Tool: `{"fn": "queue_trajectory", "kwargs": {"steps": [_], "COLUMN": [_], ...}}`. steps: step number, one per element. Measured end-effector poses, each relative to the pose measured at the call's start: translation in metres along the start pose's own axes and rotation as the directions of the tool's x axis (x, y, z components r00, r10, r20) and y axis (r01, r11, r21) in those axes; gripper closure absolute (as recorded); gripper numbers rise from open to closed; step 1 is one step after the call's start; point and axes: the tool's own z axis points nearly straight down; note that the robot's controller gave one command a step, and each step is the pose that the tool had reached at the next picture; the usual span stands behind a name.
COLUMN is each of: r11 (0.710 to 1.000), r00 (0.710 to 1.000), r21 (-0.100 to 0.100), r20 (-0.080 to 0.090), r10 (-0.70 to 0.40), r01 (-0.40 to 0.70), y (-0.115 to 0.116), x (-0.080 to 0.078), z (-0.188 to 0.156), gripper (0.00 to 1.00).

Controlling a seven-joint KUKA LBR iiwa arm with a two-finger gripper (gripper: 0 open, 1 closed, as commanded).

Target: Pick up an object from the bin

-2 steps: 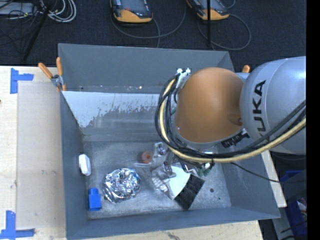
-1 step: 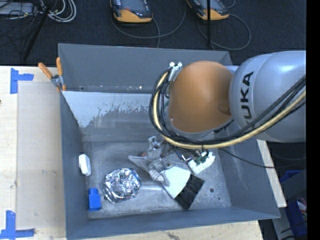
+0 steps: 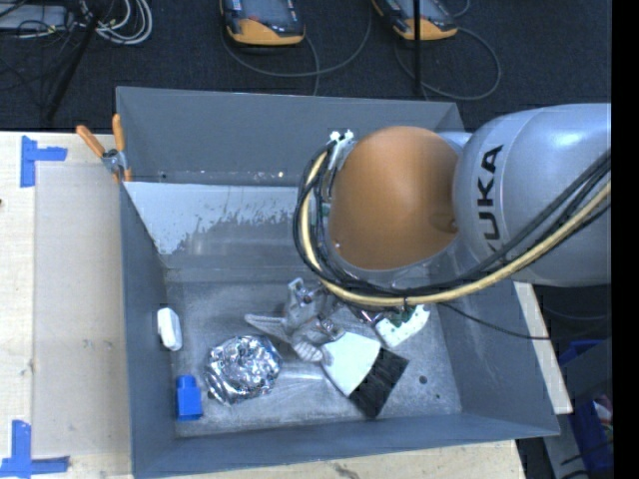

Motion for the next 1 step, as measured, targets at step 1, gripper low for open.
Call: {"fn": "queue_trajectory", "kwargs": {"steps": [1], "r11": [0.999], "r00": [0.999], "r21": [-0.002], "r20": [-0.004], "r10": [0.043], "r01": [-0.043], "y": [0.0252], "x": [-0.0462], "z": [0.0700], "gripper": [0.00]}}
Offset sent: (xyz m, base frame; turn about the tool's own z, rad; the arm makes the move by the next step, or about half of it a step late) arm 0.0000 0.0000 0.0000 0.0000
